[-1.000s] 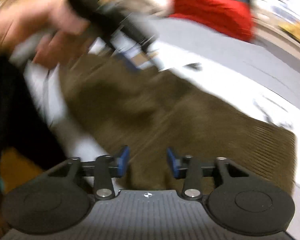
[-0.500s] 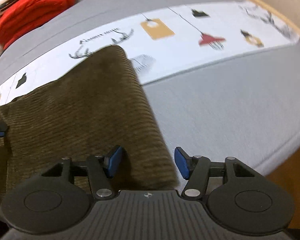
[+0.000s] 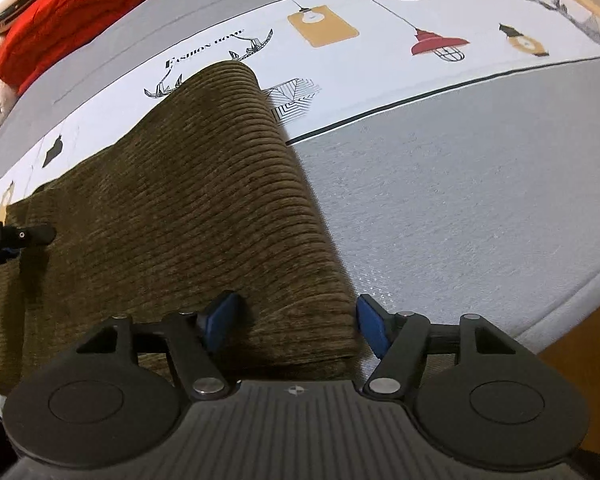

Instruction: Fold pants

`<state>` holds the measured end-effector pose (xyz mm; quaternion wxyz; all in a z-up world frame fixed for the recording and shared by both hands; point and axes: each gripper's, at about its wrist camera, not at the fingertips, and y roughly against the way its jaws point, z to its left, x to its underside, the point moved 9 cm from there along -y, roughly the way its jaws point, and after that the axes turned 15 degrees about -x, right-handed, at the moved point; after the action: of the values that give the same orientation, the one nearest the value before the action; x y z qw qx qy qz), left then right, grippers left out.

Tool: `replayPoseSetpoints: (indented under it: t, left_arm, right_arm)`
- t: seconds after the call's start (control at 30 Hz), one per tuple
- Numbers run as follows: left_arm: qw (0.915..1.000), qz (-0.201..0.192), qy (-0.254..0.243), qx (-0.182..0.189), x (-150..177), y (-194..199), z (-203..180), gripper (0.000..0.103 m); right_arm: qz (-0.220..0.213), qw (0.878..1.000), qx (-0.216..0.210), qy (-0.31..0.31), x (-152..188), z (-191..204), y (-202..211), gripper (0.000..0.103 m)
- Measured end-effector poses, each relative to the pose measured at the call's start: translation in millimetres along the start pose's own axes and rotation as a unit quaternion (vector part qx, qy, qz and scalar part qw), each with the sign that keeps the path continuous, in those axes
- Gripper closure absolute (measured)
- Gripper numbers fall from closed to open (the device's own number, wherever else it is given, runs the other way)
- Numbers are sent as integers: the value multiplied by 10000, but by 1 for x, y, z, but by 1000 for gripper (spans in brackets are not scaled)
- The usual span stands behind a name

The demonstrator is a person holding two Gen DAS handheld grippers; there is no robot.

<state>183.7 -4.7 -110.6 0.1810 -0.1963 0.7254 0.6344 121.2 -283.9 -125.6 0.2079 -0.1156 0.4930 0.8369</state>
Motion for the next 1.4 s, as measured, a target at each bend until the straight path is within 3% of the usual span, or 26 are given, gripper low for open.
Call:
replayPoseSetpoints:
  t: [0.1, 0.17, 0.27, 0.3, 0.37, 0.43, 0.5, 0.57, 0.63, 0.67, 0.73, 0.77, 0.8, 0.97, 1.07, 1.23, 1.4]
  left_arm:
    - [9989, -456, 93, -50, -19, 23, 8, 86]
    - [9986, -405, 156, -317, -19, 18, 23, 85]
    - [9965, -113, 101, -820, -9, 3, 38, 74]
    - [9940, -208, -49, -1071, -10, 5, 39, 62]
    - [9859, -646, -370, -1496, -15, 19, 39, 55]
    - [9849, -948, -558, -1337, -20, 36, 31, 55]
    - [9872, -1105, -657, -945, -19, 51, 21, 56]
    - [9883, -1151, -804, -595, -13, 59, 7, 57]
    - [9879, -1189, -947, -305, -7, 65, -5, 57]
    - [9884, -1174, -952, -118, -5, 67, -11, 54]
    - [9901, -1086, -819, 360, -1, 75, -23, 33]
    - [9898, -1088, -716, 577, -1, 81, -27, 16]
    - [9889, -1121, -643, 739, -2, 85, -33, 14]
    - [9829, -882, -247, 1599, -1, 99, -56, 13]
    - [9856, -658, -183, 1544, 2, 87, -57, 13]
    - [9933, -364, -320, 1052, 8, 58, -60, 13]
    - [9931, -307, -716, 878, 15, 40, -75, 14]
  right_arm:
    - [-39, 9999, -73, 59, -1, 6, -1, 36]
    - [-36, 9997, -212, 106, -1, 12, -2, 34]
    - [64, 9991, -314, 270, 2, 21, -6, 34]
    - [104, 9990, -249, 354, 3, 22, -8, 34]
    - [139, 9991, -207, 356, 4, 23, -9, 34]
    - [145, 9992, -245, 285, 3, 23, -10, 37]
    - [98, 9990, -177, 401, 1, 26, -10, 46]
    - [-14, 9983, -132, 561, -2, 31, -7, 68]
    - [-189, 9979, -116, 607, -8, 36, -1, 77]
    - [-295, 9973, -119, 668, -10, 41, 3, 78]
    - [-549, 9925, -109, 1088, -15, 59, 14, 80]
    - [-699, 9872, -133, 1427, -16, 74, 21, 80]
    - [-855, 9797, -185, 1804, -17, 89, 27, 80]
    - [-1441, 9057, -464, 3960, 12, 178, 44, 80]
    - [-1381, 8713, -615, 4668, 36, 206, 35, 80]
    - [-1186, 8495, -642, 5101, 50, 216, 18, 81]
    - [-1155, 8534, -619, 5045, 44, 217, 15, 81]
